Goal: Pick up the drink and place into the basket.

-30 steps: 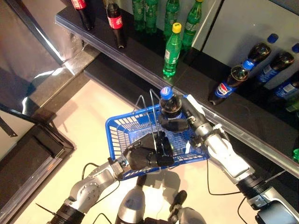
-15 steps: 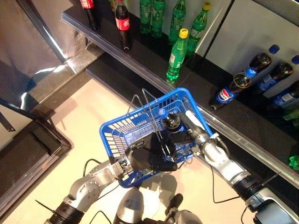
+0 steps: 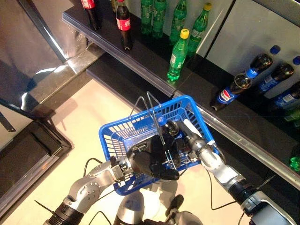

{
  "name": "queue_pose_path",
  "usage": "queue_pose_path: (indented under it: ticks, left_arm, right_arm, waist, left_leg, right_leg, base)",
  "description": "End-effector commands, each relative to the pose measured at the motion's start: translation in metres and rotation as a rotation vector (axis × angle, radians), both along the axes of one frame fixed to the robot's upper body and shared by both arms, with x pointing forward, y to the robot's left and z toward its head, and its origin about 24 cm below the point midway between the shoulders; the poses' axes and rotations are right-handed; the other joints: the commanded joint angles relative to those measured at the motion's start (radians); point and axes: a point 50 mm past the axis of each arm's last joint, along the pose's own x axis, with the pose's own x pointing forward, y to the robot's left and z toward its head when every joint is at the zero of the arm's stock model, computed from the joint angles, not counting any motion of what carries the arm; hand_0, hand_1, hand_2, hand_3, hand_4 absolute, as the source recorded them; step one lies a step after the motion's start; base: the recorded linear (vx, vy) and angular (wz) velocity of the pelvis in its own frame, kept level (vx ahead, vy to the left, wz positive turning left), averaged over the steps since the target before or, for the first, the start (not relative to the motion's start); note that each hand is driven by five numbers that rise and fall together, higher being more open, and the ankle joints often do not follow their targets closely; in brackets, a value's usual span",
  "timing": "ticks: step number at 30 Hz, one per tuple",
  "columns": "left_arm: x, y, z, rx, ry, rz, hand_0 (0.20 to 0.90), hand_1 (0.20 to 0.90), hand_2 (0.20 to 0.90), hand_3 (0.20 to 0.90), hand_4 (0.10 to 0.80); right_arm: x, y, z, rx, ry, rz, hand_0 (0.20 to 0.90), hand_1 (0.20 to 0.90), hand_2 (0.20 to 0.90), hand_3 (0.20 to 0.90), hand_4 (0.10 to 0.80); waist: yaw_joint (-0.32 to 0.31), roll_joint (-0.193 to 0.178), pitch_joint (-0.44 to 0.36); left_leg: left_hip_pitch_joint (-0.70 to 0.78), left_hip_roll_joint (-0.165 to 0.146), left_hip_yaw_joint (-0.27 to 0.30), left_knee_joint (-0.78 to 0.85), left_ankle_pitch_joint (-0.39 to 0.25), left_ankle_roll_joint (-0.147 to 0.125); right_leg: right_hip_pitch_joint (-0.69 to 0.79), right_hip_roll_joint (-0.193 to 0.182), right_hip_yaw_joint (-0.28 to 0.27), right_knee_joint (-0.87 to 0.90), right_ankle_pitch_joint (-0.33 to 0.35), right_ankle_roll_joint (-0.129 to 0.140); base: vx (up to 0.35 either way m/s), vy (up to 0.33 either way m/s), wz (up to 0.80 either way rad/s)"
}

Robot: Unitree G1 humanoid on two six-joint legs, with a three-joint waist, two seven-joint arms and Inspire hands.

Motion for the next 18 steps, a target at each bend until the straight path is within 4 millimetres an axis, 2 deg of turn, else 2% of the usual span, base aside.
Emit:
queue_pose_path:
  ticks: [1,8,12,14,16,18]
  left_arm:
    - [-0.037,-0.048,0.059,-0.446,-0.265,-0.346,0.300,0.300,0.300,0.200,0.100]
    - [-0.041,-0.054,0.061,-0.438,-0.291,-0.393,0.300,0.300,0.300,0.200,0.100]
    - [-0.042,-0.058,0.062,-0.434,-0.301,-0.416,0.300,0.300,0.300,0.200,0.100]
    - [-0.042,-0.059,0.062,-0.433,-0.304,-0.419,0.300,0.300,0.300,0.200,0.100]
    - [-0.043,-0.061,0.062,-0.434,-0.304,-0.427,0.300,0.300,0.300,0.200,0.100]
    - [-0.043,-0.061,0.062,-0.434,-0.305,-0.427,0.300,0.300,0.300,0.200,0.100]
  right_arm:
    - [-0.012,0.028,-0.012,-0.035,-0.029,0.123,0.300,0.300,0.300,0.200,0.100]
    - [-0.009,0.034,-0.014,-0.244,-0.041,0.227,0.300,0.300,0.300,0.200,0.100]
    - [-0.007,0.044,-0.013,-0.334,-0.055,0.294,0.488,0.488,0.488,0.420,0.320]
    - [-0.007,0.046,-0.013,-0.352,-0.056,0.307,0.498,0.498,0.498,0.431,0.331]
    - [-0.006,0.047,-0.013,-0.368,-0.059,0.320,0.559,0.559,0.559,0.502,0.402]
    - [-0.006,0.048,-0.013,-0.368,-0.059,0.320,0.559,0.559,0.559,0.502,0.402]
  waist:
    - [0.007,-0.024,-0.388]
    - [0.012,-0.031,-0.390]
    - [0.014,-0.034,-0.389]
    - [0.014,-0.035,-0.390]
    - [0.016,-0.036,-0.390]
    - [0.016,-0.036,-0.390]
  left_leg:
    - [0.013,0.053,0.079,-0.006,-0.085,-0.050]
    - [0.015,0.054,0.079,-0.006,-0.085,-0.049]
    - [0.014,0.052,0.077,-0.006,-0.085,-0.049]
    - [0.013,0.052,0.077,-0.006,-0.085,-0.049]
    - [0.012,0.052,0.076,-0.006,-0.084,-0.049]
    - [0.012,0.052,0.076,-0.006,-0.084,-0.049]
  right_leg:
    - [-0.010,-0.050,-0.037,0.012,-0.002,0.068]
    - [-0.008,-0.046,-0.036,0.012,-0.003,0.067]
    - [-0.007,-0.044,-0.035,0.012,-0.003,0.067]
    - [-0.007,-0.043,-0.034,0.012,-0.004,0.067]
    - [-0.007,-0.044,-0.036,0.012,-0.003,0.067]
    - [-0.007,-0.044,-0.036,0.012,-0.003,0.067]
  base:
    - [0.000,0.000,0.00]
    - [0.000,0.000,0.00]
    - [0.000,0.000,0.00]
    - [0.000,0.000,0.00]
    - [0.000,0.000,0.00]
    - [0.000,0.000,0.00]
